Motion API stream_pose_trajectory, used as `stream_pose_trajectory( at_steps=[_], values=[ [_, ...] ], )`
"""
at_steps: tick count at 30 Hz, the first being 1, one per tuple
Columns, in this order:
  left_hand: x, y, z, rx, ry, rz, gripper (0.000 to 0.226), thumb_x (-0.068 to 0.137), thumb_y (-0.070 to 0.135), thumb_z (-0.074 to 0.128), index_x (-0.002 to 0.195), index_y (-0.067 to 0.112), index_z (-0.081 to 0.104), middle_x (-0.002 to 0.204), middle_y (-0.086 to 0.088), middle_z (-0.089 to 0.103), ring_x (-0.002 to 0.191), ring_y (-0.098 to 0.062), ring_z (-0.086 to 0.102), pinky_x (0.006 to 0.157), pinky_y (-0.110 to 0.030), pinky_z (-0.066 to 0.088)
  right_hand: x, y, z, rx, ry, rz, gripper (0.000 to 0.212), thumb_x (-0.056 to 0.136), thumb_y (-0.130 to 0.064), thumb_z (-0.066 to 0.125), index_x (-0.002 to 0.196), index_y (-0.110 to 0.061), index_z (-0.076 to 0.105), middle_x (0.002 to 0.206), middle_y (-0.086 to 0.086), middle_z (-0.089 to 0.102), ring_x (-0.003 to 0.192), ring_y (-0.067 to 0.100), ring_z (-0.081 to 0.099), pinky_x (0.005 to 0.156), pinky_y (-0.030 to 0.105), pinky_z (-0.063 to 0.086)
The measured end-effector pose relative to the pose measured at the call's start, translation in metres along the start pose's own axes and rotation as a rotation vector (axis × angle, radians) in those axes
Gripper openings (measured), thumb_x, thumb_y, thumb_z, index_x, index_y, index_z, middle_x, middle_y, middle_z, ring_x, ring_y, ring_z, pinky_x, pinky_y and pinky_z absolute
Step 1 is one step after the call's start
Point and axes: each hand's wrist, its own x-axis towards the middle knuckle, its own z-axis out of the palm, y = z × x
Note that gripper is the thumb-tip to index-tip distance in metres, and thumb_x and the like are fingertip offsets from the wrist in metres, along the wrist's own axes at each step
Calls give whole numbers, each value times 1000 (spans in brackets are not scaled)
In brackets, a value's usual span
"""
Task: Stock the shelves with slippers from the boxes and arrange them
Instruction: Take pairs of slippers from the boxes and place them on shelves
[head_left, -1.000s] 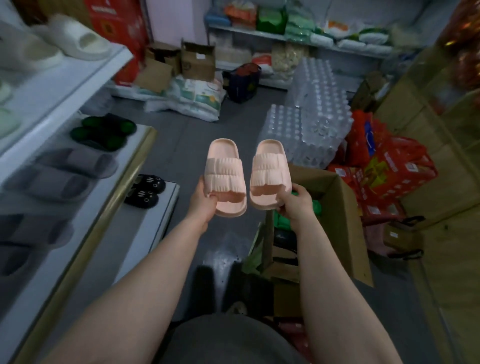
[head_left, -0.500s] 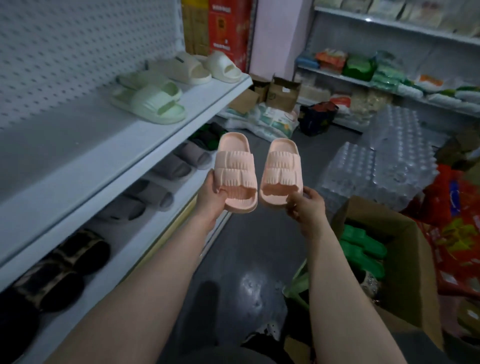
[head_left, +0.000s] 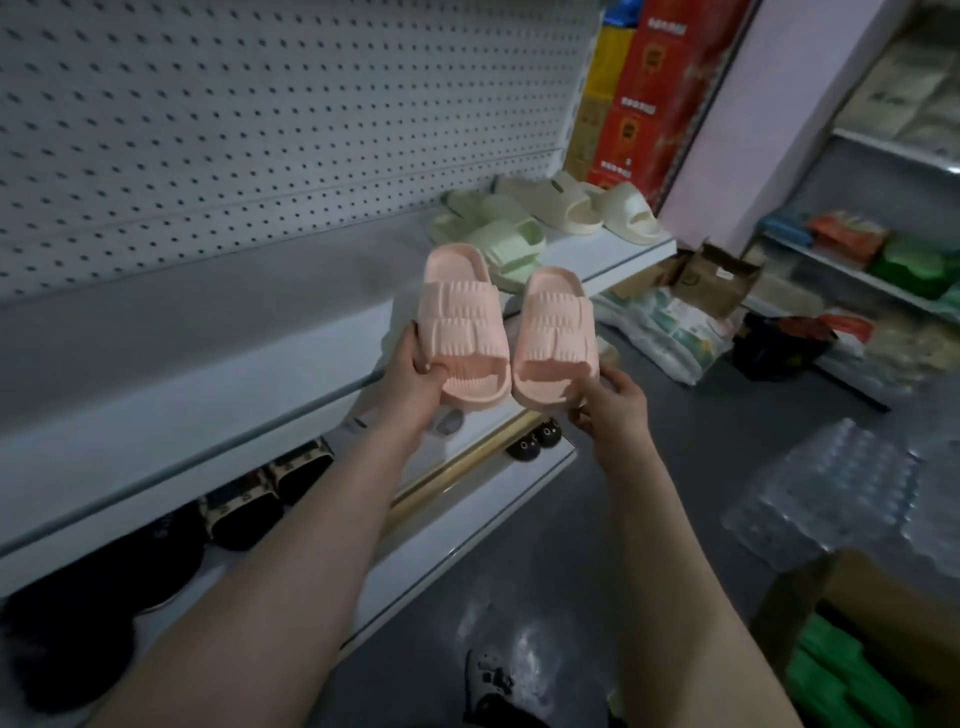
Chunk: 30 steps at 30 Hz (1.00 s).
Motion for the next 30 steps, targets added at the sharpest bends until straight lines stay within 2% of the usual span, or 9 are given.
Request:
stream_pose_trajectory(
  at_steps=[3,5,8,10,13,17,24,27,30],
  values=[
    [15,5,-18,-31,133,15,55,89,-1,50,139,20,42,111,3,58,101,-19,58,80,-34,54,17,-15,29,-26,-86,-23,39,87,-4,62,124,-16,57,103,14,66,67,19,57,53,24,51],
    [26,7,-31,-8,207,5,57,88,3,53,140,21,41,114,5,58,102,-19,58,89,-40,53,28,-24,50,-31,-153,-46,36,89,-5,62,123,-16,57,104,14,66,71,20,59,53,23,52],
    [42,4,-46,-18,323,-20,56,88,4,57,139,20,42,115,7,54,105,-20,56,94,-46,51,44,-33,77,-56,-245,-38,42,89,-6,63,128,-18,57,95,14,68,70,23,59,59,28,53],
    [50,2,-52,-74,367,-40,51,89,6,58,135,22,45,117,5,57,107,-21,57,94,-47,51,53,-41,93,-96,-288,-34,44,87,-4,63,127,-22,58,88,16,67,63,21,55,54,26,50],
    [59,2,-58,-88,422,-53,46,91,12,60,134,22,45,125,-1,58,109,-21,56,90,-39,50,66,-49,115,-140,-369,-46,48,87,0,60,132,-18,56,83,16,64,53,17,49,46,23,44],
    [75,1,-64,-150,468,-74,49,91,15,61,135,20,42,128,-5,58,116,-26,57,96,-47,51,79,-57,135,-196,-436,-50,48,89,4,56,134,-10,53,80,15,64,50,18,49,50,26,47],
    [109,4,-67,-153,462,-70,40,88,13,67,121,17,45,106,0,58,102,-27,61,86,-51,55,105,-61,157,-339,-532,-85,48,88,6,56,135,-5,53,68,13,62,40,14,51,44,23,45],
    [128,-8,-74,-5,522,-106,38,86,16,60,122,14,47,117,-12,60,105,-34,60,85,-53,55,115,-55,162,-397,-559,-99,47,85,-4,63,131,-7,57,85,17,64,61,22,59,60,31,54],
    [133,-8,-76,126,593,-109,38,91,16,50,128,10,52,118,-15,62,104,-34,60,87,-41,53,123,-50,164,-457,-558,-123,45,86,-9,64,130,-12,59,103,18,67,85,28,66,80,41,58]
  ],
)
